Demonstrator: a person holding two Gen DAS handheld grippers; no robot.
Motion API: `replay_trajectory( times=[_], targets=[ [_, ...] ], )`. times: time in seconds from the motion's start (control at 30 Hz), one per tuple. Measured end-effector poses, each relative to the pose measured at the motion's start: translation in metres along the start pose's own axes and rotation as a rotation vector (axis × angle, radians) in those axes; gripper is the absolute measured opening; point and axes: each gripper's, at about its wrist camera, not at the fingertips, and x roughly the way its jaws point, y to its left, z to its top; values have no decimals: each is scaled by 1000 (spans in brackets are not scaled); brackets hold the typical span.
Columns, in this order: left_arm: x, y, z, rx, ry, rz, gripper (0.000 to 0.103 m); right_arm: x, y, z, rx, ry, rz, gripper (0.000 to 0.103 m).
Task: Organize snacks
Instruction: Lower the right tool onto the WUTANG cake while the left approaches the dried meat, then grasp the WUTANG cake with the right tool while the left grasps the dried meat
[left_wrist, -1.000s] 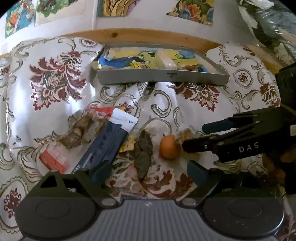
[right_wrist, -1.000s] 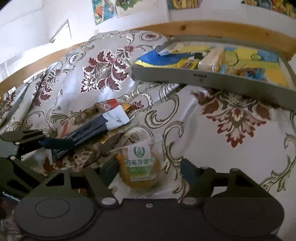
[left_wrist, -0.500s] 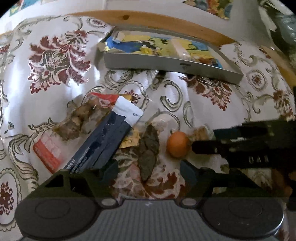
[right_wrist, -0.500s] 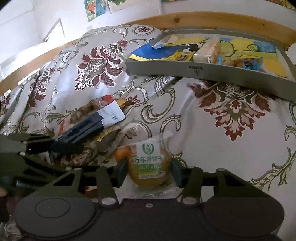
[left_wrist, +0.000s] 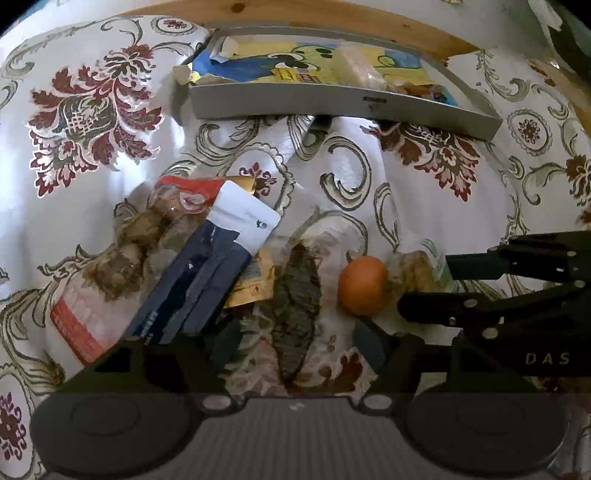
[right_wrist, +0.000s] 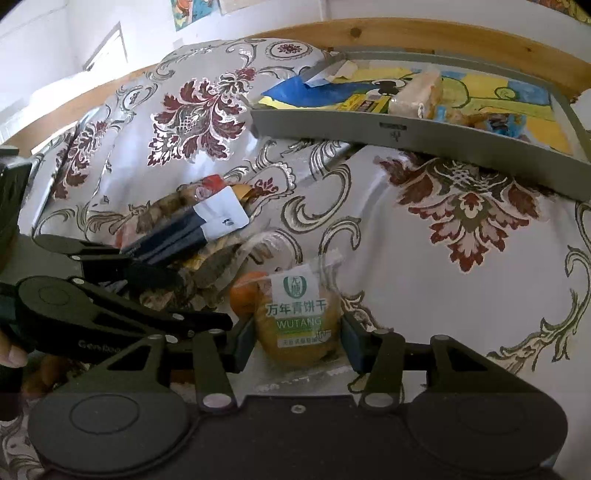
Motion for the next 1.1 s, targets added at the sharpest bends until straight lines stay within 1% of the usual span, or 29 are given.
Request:
replay_trajectory(
  times=[0.1,0.2,0.27,0.43,0.57,0.7,0.83,0.9,1.03,1.1],
  targets=[
    [-2,3,1,-17,5,-8,71,-1,-1,0,9,-3,1,50],
    [-4,8,1,-44,12,-12,65,0,0,0,10,-3,-3,50],
    [-5,10,2,-59,15,-12,58,-1,1,-1,9,-3,-7,50],
    [-9,10,-1,-68,25,-6,53,-2,3,-1,10,-6,-19,50],
    [-13,0,-3,-60,24,39,53,-2,9,-2,-2,-14,-29,50],
    [-20,-2,-2,-79,21,55,52,-4,13,-3,-17,-21,-28,50],
    [-23,-3,0,-108,41,71,52,-10,15,-2,-20,-29,-3,50],
    [-25,-5,0,-117,38,71,52,-14,16,0,-24,-41,-8,50],
    [-33,-6,1,-156,26,40,50,-24,15,2,-12,-71,-22,50],
    [-36,-9,2,-148,19,39,50,-31,12,4,3,-96,-29,50]
  ],
)
